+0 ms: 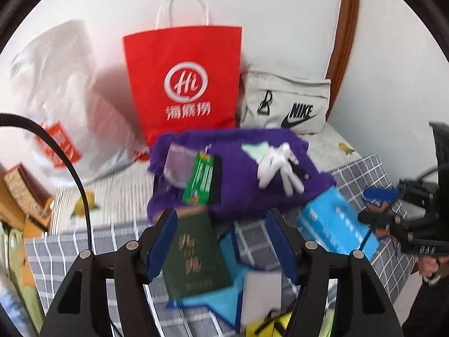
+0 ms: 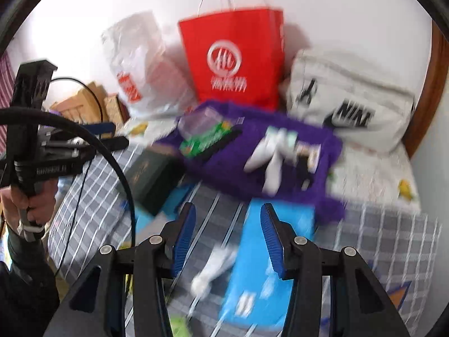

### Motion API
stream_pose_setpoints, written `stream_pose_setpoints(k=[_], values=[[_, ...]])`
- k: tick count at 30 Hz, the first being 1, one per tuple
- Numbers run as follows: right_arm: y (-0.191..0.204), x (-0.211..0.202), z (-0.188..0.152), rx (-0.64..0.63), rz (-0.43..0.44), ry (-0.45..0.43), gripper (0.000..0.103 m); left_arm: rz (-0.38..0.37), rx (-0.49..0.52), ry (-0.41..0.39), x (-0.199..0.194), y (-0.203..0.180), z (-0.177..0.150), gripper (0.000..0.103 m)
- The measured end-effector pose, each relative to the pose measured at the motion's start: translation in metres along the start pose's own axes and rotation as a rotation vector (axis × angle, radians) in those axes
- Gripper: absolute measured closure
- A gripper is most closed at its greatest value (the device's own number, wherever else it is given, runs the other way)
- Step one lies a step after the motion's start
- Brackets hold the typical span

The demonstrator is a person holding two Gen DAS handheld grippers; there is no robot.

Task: Organize soft objects
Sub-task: 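Move both tools back toward the items on the sheet, then grasp the white tissue with the right gripper while the left gripper grasps the white foam block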

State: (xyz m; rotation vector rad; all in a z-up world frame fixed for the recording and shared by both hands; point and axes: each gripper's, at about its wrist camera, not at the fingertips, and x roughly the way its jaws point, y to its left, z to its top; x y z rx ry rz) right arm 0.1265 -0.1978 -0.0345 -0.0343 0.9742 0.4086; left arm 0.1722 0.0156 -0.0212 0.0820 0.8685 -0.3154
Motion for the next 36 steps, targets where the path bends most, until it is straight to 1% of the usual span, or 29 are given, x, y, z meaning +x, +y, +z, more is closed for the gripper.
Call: stream_pose_setpoints(k=[2,4,7,9,12,17,19,20,21,22,23,26,29,32,35,36], values=[[0.012,0.005,-0.019,-0.009,-0.004,0.032,0.055,-0.015,-0.037,0.019,-0.003,0.005,-0.019,0.039],[0.027,0.011,-0.040,-0.033,-0.001,0.070,0.060,-0.031,-0.063,0.033,-0.006,0.007,-0.036,0.039],[0.050,0.021,-0.063,-0.076,0.011,0.115,0.062,-0.046,-0.085,0.048,-0.009,0.006,-0.058,0.039],[0.062,0.032,-0.073,-0.110,-0.001,0.137,0.063,-0.064,-0.088,0.057,-0.011,0.004,-0.071,0.039],[0.069,0.051,-0.079,-0.130,-0.095,0.174,0.070,-0.084,-0.101,0.056,-0.018,0.005,-0.089,0.039],[0.073,0.082,-0.086,-0.161,-0.235,0.230,0.070,-0.109,-0.138,0.067,-0.021,0.013,-0.110,0.039],[0.073,0.092,-0.088,-0.182,-0.284,0.229,0.069,-0.115,-0.143,0.071,-0.019,0.015,-0.115,0.039],[0.073,0.094,-0.088,-0.182,-0.290,0.222,0.069,-0.116,-0.143,0.077,-0.018,0.016,-0.117,0.039],[0.071,0.094,-0.087,-0.175,-0.285,0.211,0.072,-0.113,-0.144,0.084,-0.016,0.017,-0.118,0.039],[0.070,0.093,-0.086,-0.173,-0.287,0.204,0.081,-0.107,-0.142,0.088,-0.014,0.017,-0.119,0.039],[0.068,0.092,-0.085,-0.176,-0.301,0.203,0.086,-0.095,-0.136,0.094,-0.011,0.016,-0.119,0.039],[0.059,0.083,-0.085,-0.136,-0.246,0.181,0.086,-0.080,-0.122,0.111,0.000,0.012,-0.117,0.039],[0.056,0.065,-0.086,-0.082,-0.160,0.141,0.086,-0.084,-0.127,0.134,0.012,0.010,-0.117,0.039],[0.058,0.041,-0.089,-0.057,-0.084,0.097,0.086,-0.053,-0.142,0.163,0.031,0.007,-0.115,0.039],[0.060,0.023,-0.094,-0.039,-0.046,0.061,0.086,-0.003,-0.132,0.184,0.048,0.003,-0.116,0.040],[0.060,0.019,-0.095,-0.037,-0.042,0.055,0.086,-0.002,-0.128,0.205,0.054,0.002,-0.117,0.040]])
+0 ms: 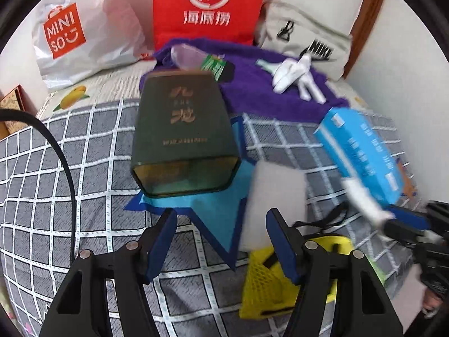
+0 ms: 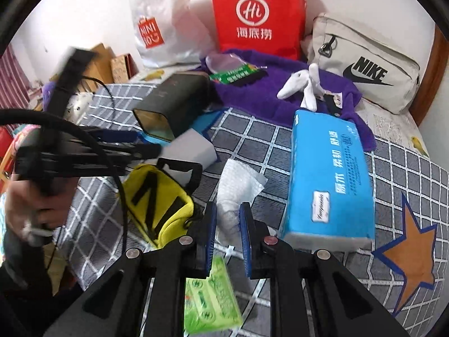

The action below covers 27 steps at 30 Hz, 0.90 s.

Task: Organize soft objects
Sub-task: 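Grasp the white tissue with the right gripper while the left gripper grasps the white foam block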

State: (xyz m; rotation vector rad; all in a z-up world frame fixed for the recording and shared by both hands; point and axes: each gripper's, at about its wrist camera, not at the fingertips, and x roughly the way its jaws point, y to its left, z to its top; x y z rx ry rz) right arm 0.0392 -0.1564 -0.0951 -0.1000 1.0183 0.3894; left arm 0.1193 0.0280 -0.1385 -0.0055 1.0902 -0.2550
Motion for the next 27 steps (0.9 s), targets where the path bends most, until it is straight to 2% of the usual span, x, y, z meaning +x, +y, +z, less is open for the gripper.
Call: stream_pose_setpoints(k=[2,9,11,16,20,23,27], values=[[-0.005,-0.006,-0.004,0.009,0.008,-0.012,0.086,-0.014,0.004,-0.005,0.000,-0.002,-0.002,0.040],[-0.020,-0.012,-0.017,0.057,0.032,-0.034,0.086,-0.067,0.115,0.026,-0.006,-0.027,-0.010,0.039],[-0.023,-0.012,-0.018,0.064,0.034,-0.044,0.086,-0.091,0.115,0.026,-0.006,-0.031,-0.008,0.037],[-0.031,-0.016,-0.023,0.086,0.040,-0.055,0.086,-0.082,0.134,0.046,-0.004,-0.041,-0.002,0.037],[-0.037,-0.017,-0.027,0.102,0.044,-0.056,0.086,-0.155,0.125,0.071,-0.004,-0.043,0.001,0.036],[-0.039,-0.017,-0.029,0.109,0.052,-0.057,0.086,-0.108,0.150,0.085,0.004,-0.051,0.000,0.034],[-0.037,-0.015,-0.031,0.110,0.058,-0.050,0.086,-0.080,0.172,0.107,0.014,-0.060,0.000,0.034]])
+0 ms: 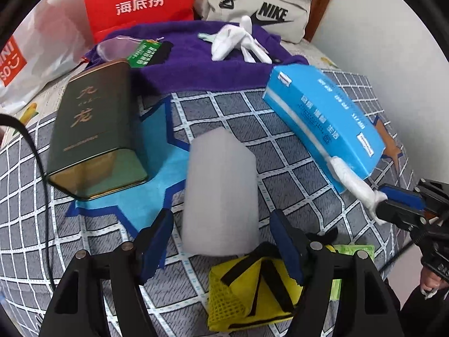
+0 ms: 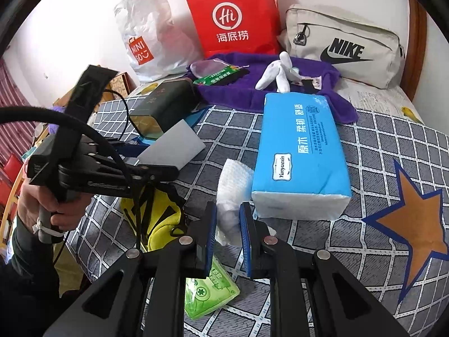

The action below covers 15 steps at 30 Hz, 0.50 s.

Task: Organize soft objects
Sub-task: 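Grasp the white tissue with the right gripper while the left gripper grasps the white foam block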

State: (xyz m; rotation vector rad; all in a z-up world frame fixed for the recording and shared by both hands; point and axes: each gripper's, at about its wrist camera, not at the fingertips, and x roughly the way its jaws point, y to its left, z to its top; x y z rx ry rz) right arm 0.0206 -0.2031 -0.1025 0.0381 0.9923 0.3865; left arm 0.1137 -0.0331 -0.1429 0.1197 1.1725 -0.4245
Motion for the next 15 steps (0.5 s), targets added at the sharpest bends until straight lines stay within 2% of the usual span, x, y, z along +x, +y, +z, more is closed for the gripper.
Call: stream_pose_setpoints(k=[4,5,6,10,15], values=[[0.000,0.000,0.000,-0.002,0.009,-0.001,0.086,0.044,0.051,0.023,0.011,-0.012,0.004,0.034],[0.000,0.000,-0.001,0.000,0.011,-0.001,0.086,0.060,0.052,0.021,0.013,-0.013,0.005,0.037],[-0.001,0.000,-0.001,0.003,0.012,-0.001,0.086,0.065,0.048,0.021,0.014,-0.011,0.005,0.055],[-0.002,-0.005,-0.001,0.005,0.011,-0.011,0.086,0.013,0.014,-0.027,0.000,-0.002,0.003,0.057],[-0.005,-0.012,0.003,0.019,0.033,-0.035,0.086,0.002,0.002,-0.100,-0.034,0.007,0.000,0.057]])
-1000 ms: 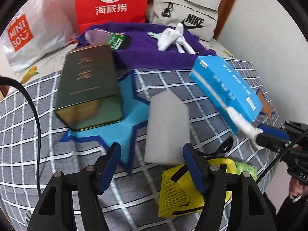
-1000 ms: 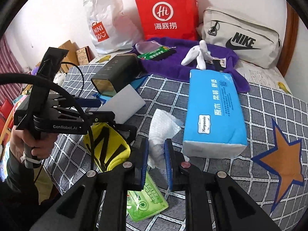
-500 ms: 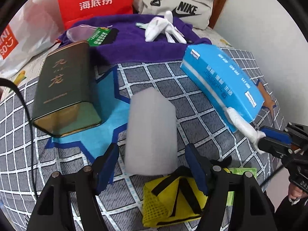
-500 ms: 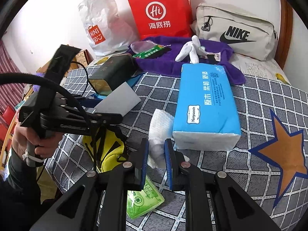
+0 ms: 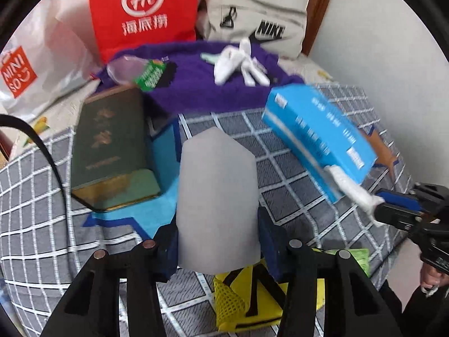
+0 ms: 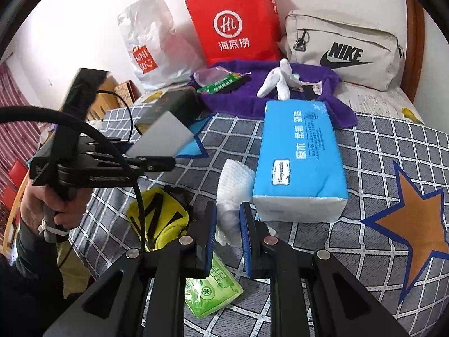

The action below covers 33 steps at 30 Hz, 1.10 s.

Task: Organize soft objects
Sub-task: 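Grasp the white tissue with the right gripper while the left gripper grasps the white foam block, then carry the tissue and foam block over the purple towel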

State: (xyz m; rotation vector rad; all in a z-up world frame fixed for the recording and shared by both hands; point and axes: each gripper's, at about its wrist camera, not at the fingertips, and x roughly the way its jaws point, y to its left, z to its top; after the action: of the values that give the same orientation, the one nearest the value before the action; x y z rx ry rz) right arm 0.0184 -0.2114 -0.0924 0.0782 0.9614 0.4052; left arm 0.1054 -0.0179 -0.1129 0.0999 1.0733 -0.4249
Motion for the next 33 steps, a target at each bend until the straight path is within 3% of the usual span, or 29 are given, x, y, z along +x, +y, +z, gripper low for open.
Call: stream_pose_setpoints(k=[12,21,33], values=[[0.002,-0.015,0.020,-0.021,0.006,-0.048,0.086,-0.021,-0.032,-0.114,-0.043,0.013,0.016,0.056],[-0.003,-0.019,0.045,-0.037,0.006,-0.078,0.086,-0.014,-0.057,-0.157,-0.052,0.032,0.031,0.057],[-0.032,-0.012,0.105,-0.044,-0.047,-0.120,0.086,0.018,-0.097,-0.168,-0.043,0.064,0.065,0.057]])
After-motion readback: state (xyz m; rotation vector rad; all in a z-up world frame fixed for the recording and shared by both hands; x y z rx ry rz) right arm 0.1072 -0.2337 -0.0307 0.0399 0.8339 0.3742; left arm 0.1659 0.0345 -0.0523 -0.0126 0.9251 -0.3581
